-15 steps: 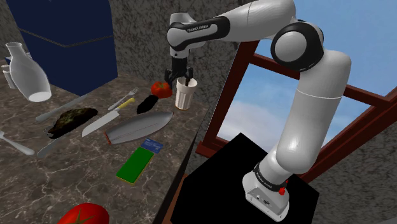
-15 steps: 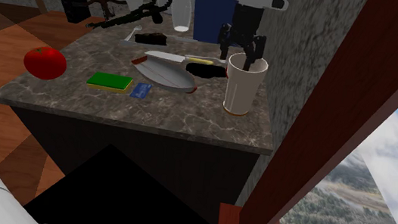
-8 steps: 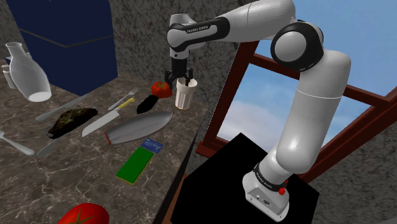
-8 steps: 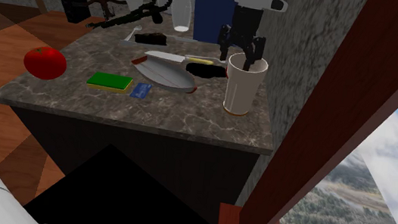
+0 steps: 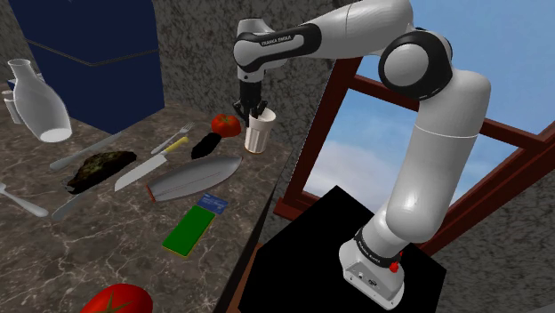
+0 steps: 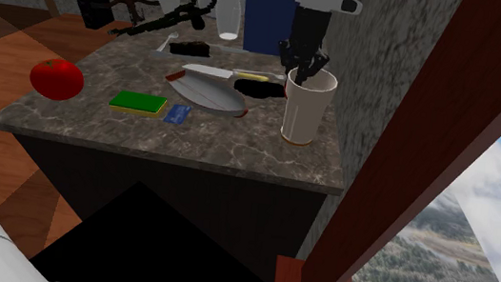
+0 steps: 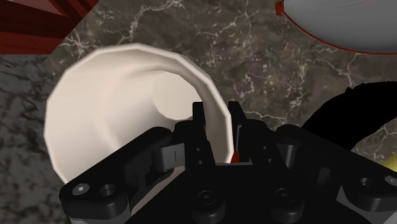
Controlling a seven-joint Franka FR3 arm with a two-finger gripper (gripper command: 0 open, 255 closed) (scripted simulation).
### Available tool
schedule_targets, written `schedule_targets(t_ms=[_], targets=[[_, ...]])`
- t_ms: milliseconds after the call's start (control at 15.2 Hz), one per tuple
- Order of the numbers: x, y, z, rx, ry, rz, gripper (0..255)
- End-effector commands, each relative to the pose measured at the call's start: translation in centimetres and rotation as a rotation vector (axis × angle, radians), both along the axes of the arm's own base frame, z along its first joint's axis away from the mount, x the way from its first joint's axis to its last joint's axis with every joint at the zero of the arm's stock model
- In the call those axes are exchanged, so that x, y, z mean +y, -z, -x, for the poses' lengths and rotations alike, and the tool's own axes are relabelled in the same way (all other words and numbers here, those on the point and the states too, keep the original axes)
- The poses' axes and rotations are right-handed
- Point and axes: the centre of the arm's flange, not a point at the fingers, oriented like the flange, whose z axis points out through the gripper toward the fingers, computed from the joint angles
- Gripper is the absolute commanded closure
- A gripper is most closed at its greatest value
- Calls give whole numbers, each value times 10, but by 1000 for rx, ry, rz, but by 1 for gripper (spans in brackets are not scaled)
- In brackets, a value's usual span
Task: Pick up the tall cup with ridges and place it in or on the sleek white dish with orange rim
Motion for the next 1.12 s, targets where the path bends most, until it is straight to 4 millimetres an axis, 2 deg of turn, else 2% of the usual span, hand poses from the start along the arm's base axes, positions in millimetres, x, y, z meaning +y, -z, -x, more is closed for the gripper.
schedule_targets(t_ms=[0, 132, 1056], targets=[[0, 1, 0, 2, 0, 0, 255], [0, 1, 0, 2, 0, 0, 255], [0, -73, 0, 2, 0, 0, 255]])
